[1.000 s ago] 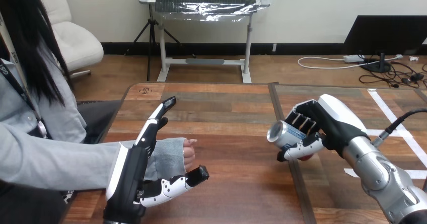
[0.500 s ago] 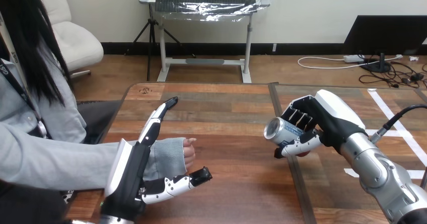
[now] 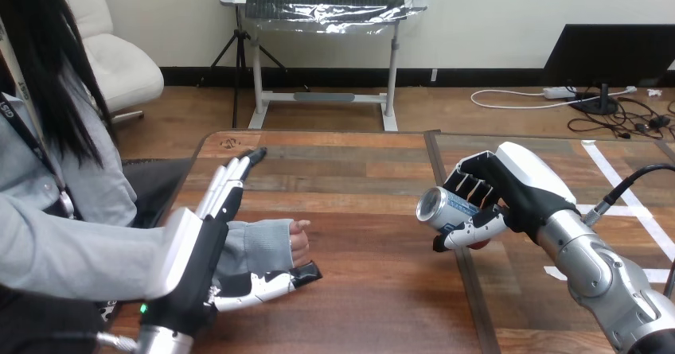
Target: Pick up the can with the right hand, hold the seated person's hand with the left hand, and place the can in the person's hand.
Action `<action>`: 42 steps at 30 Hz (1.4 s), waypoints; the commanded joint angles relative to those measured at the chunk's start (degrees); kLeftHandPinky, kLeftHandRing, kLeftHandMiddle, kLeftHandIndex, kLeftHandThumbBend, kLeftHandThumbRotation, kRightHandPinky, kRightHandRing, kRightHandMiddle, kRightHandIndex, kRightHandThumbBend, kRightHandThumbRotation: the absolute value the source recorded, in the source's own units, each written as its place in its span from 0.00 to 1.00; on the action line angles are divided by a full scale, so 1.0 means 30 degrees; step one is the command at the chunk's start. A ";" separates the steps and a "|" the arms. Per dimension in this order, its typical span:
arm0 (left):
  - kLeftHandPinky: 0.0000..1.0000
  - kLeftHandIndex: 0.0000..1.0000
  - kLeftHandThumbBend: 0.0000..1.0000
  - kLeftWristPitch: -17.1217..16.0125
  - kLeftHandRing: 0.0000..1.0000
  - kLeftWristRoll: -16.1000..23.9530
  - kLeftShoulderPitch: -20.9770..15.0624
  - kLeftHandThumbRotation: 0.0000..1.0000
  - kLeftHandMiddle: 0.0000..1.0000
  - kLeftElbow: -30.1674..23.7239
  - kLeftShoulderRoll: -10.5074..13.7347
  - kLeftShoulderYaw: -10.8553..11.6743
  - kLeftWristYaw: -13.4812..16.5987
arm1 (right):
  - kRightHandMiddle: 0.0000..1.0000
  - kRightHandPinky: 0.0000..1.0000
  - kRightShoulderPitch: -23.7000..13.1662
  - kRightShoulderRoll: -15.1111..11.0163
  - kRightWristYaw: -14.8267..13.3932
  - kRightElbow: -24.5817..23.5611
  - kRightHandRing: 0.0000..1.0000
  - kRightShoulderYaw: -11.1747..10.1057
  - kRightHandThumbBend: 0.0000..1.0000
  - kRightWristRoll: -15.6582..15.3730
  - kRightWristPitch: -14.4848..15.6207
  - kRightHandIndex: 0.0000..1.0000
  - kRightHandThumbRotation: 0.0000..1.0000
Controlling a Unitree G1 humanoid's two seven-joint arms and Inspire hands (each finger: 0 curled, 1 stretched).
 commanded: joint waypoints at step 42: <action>0.91 0.92 1.00 0.7975 0.94 0.1942 -0.3652 0.41 0.93 -0.3278 0.6230 -0.2292 -0.3730 | 0.50 0.40 -0.1015 -0.0115 0.0390 -0.0610 0.44 -0.0145 0.84 0.0022 -0.0210 0.48 0.00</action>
